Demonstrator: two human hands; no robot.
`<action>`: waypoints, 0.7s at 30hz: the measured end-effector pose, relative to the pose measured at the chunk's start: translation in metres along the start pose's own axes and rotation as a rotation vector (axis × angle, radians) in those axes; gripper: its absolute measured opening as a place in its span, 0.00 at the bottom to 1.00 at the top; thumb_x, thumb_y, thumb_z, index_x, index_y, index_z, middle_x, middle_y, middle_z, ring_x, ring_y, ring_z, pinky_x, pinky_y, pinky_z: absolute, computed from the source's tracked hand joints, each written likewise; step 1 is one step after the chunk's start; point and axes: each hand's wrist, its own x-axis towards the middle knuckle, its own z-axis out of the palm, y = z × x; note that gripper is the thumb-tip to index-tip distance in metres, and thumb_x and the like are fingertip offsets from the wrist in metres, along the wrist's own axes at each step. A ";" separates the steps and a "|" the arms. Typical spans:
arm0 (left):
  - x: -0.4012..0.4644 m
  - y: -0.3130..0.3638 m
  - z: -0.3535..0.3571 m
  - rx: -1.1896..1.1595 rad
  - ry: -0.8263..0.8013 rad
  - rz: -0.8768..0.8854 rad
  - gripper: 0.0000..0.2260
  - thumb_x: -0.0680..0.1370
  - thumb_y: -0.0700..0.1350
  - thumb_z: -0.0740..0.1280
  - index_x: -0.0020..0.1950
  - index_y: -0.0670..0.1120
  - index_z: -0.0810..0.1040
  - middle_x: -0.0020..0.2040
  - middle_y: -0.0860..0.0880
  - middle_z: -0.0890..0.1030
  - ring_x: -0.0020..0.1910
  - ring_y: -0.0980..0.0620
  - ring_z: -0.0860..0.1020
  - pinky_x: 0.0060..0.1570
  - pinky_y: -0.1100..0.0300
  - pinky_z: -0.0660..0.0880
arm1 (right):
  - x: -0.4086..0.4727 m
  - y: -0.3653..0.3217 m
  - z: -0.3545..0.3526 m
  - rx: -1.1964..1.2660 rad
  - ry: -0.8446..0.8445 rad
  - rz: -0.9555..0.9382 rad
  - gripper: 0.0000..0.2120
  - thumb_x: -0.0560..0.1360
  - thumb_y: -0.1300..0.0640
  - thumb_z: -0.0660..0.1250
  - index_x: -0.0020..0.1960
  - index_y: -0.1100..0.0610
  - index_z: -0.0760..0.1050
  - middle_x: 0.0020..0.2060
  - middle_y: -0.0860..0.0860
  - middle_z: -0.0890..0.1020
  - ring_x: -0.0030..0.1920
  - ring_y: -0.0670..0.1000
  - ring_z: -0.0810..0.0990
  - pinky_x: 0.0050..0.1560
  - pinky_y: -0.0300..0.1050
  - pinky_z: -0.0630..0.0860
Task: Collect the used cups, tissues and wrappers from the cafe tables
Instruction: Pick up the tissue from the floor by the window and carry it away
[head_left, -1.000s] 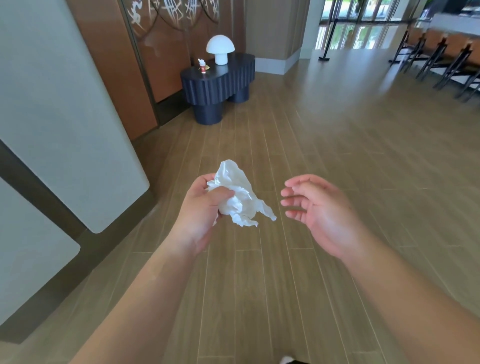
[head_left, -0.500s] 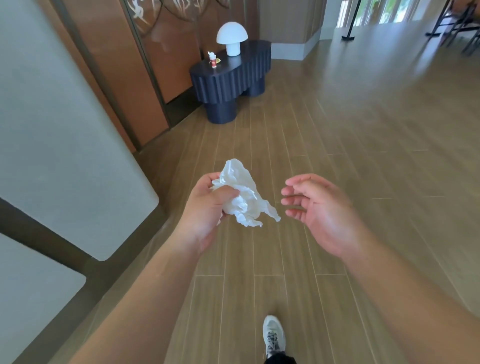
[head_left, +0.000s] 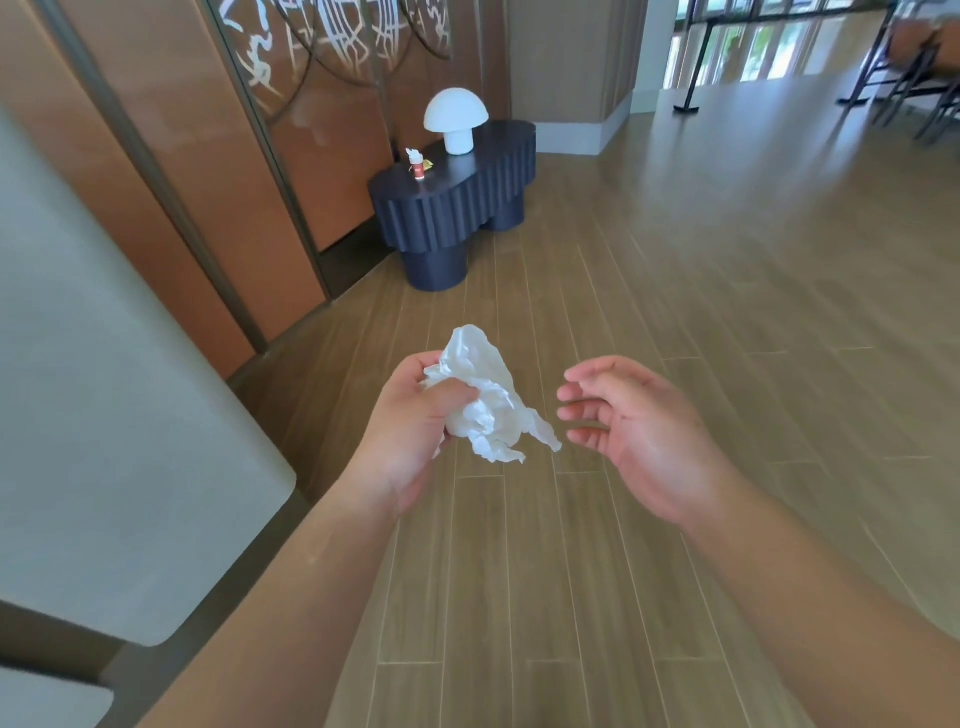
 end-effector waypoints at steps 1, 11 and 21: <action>0.013 0.000 -0.003 -0.003 -0.003 0.000 0.15 0.76 0.37 0.69 0.62 0.46 0.77 0.45 0.49 0.87 0.40 0.52 0.86 0.36 0.62 0.79 | 0.013 0.000 0.003 0.001 0.008 0.002 0.13 0.78 0.64 0.62 0.42 0.53 0.81 0.39 0.50 0.83 0.39 0.48 0.82 0.41 0.45 0.78; 0.177 0.005 -0.077 -0.025 -0.009 -0.036 0.21 0.67 0.44 0.71 0.61 0.48 0.78 0.46 0.49 0.87 0.42 0.51 0.85 0.43 0.56 0.77 | 0.173 0.018 0.068 -0.038 0.048 0.009 0.13 0.78 0.64 0.63 0.41 0.52 0.81 0.40 0.51 0.83 0.41 0.49 0.82 0.41 0.45 0.78; 0.369 0.056 -0.182 -0.055 -0.038 -0.033 0.17 0.74 0.39 0.70 0.62 0.47 0.78 0.53 0.45 0.87 0.48 0.46 0.86 0.50 0.51 0.80 | 0.355 0.010 0.173 -0.043 0.070 -0.021 0.13 0.79 0.63 0.63 0.41 0.51 0.82 0.40 0.50 0.84 0.41 0.48 0.82 0.41 0.44 0.78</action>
